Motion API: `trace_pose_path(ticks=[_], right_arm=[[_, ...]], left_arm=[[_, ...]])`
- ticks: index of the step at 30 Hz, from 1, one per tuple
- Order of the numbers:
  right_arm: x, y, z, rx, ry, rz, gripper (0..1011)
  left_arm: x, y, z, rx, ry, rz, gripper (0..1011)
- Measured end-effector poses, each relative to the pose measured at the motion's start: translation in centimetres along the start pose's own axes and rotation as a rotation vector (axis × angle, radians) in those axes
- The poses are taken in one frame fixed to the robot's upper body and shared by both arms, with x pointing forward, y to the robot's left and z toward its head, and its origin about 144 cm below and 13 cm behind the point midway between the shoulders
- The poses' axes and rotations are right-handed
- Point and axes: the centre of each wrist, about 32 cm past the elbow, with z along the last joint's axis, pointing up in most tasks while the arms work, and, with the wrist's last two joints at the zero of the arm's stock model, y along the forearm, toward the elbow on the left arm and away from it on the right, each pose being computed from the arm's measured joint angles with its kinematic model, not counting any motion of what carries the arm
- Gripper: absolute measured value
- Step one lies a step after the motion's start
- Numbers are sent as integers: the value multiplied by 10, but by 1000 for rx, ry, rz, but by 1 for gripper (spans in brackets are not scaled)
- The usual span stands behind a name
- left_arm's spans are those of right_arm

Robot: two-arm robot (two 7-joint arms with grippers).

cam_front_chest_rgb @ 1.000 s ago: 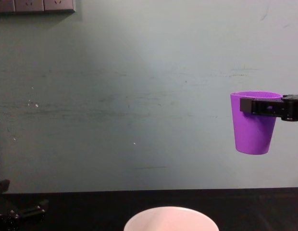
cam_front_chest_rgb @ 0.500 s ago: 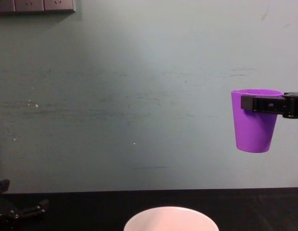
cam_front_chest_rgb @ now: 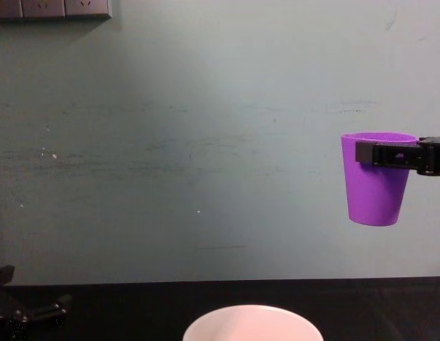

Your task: Pick up the cup and pour the mung beans from the cup into the bowl.

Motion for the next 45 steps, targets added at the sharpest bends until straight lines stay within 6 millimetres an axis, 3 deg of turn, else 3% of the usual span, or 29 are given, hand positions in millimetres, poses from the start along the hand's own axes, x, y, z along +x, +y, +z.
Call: trace_pose_path(ticks=[45], right_arm=[[0,0,0,0,-1,1,716]], left_arm=[[0,0,0,0,0,0,1000]])
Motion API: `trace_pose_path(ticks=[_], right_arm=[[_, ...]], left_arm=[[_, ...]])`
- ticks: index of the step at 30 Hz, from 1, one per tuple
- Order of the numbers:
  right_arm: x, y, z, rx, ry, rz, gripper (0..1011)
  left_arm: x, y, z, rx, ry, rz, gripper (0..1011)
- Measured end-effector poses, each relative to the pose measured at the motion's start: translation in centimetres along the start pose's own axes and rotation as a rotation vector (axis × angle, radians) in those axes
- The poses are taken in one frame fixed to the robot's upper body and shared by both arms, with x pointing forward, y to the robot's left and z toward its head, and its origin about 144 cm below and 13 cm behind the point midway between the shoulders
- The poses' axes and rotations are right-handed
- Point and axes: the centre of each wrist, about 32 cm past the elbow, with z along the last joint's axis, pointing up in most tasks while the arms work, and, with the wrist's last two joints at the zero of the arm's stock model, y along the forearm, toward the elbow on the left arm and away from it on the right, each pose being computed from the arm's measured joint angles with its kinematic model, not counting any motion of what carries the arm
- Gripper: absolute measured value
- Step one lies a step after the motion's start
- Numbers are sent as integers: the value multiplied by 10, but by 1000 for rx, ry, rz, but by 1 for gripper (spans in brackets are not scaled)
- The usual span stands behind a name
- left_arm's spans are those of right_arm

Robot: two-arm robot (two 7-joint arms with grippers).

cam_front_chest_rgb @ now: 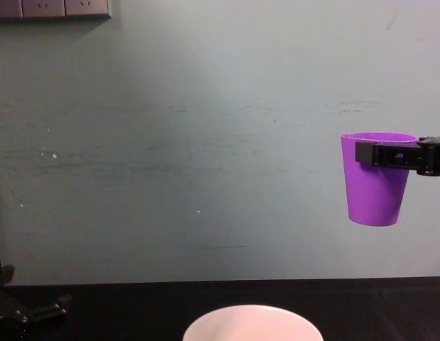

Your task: Pick up the cup and pour the mung beans from the cup into the bowl.

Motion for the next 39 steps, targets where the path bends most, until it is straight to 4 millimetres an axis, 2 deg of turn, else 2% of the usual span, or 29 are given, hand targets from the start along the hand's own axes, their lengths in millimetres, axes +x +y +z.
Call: trace_pose_path(ticks=[39], right_arm=[[0,0,0,0,0,0,715]], left_arm=[[0,0,0,0,0,0,1000]])
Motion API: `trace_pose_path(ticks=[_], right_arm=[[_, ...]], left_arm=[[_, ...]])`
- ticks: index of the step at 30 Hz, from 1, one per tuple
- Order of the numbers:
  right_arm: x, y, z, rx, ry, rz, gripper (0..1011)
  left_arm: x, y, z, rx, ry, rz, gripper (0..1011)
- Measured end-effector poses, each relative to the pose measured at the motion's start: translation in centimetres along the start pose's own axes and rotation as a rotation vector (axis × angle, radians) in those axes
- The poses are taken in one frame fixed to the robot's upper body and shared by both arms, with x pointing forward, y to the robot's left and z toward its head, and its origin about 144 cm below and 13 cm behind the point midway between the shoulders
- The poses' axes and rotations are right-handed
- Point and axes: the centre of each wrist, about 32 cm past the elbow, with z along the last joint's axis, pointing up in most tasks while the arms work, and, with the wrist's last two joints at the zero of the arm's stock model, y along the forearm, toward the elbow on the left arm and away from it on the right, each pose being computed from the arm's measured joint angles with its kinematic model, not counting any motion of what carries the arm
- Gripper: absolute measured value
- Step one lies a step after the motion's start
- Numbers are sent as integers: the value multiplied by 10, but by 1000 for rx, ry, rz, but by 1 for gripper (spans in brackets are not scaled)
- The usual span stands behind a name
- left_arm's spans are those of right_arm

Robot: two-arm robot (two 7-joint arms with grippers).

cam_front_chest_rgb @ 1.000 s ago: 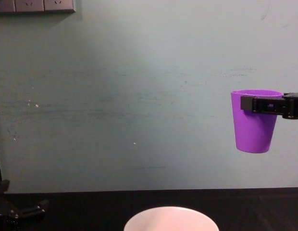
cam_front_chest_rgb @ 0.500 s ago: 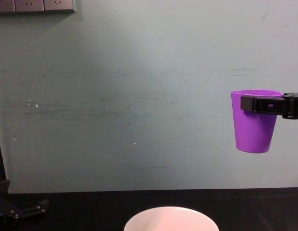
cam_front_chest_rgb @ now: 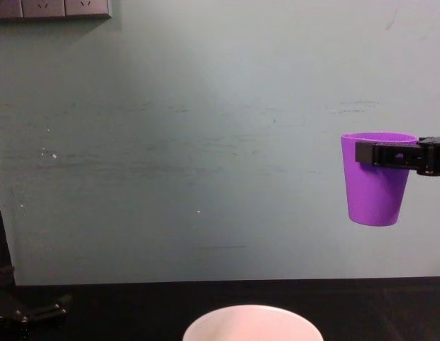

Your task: Pick up the cup and pour the mung beans from the cup into the bowl.

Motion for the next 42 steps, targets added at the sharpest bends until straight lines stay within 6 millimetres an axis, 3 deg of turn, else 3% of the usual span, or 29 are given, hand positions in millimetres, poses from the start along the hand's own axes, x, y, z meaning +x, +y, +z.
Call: trace_pose_path(ticks=[42], right_arm=[[0,0,0,0,0,0,715]], left_arm=[[0,0,0,0,0,0,1000]])
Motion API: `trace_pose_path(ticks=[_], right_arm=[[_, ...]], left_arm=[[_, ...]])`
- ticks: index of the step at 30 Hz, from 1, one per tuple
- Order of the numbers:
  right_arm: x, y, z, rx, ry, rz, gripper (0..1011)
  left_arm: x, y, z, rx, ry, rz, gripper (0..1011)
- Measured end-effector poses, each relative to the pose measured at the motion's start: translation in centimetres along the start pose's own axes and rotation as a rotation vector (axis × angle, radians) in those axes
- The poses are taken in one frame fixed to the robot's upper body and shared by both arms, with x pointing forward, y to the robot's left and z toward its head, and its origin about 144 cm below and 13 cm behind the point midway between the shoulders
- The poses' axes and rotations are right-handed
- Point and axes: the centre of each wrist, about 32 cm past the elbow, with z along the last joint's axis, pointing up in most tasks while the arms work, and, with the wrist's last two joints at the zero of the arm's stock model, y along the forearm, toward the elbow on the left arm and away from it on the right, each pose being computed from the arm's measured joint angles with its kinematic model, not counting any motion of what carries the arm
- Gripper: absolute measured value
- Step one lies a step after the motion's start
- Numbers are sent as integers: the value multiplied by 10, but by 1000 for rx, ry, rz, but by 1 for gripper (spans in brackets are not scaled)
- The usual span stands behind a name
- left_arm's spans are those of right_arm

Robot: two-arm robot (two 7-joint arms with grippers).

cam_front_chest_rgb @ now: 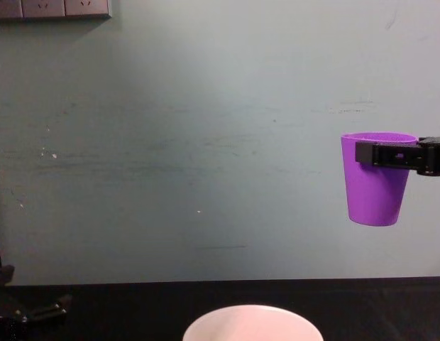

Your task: Pick up the cup and pour the mung beans from the cup into the bowl.

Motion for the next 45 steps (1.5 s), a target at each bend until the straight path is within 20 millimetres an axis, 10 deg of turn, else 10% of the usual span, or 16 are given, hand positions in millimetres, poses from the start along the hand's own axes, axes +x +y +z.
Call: trace_pose_path(ticks=[45], right_arm=[[0,0,0,0,0,0,715]], left_arm=[[0,0,0,0,0,0,1000]])
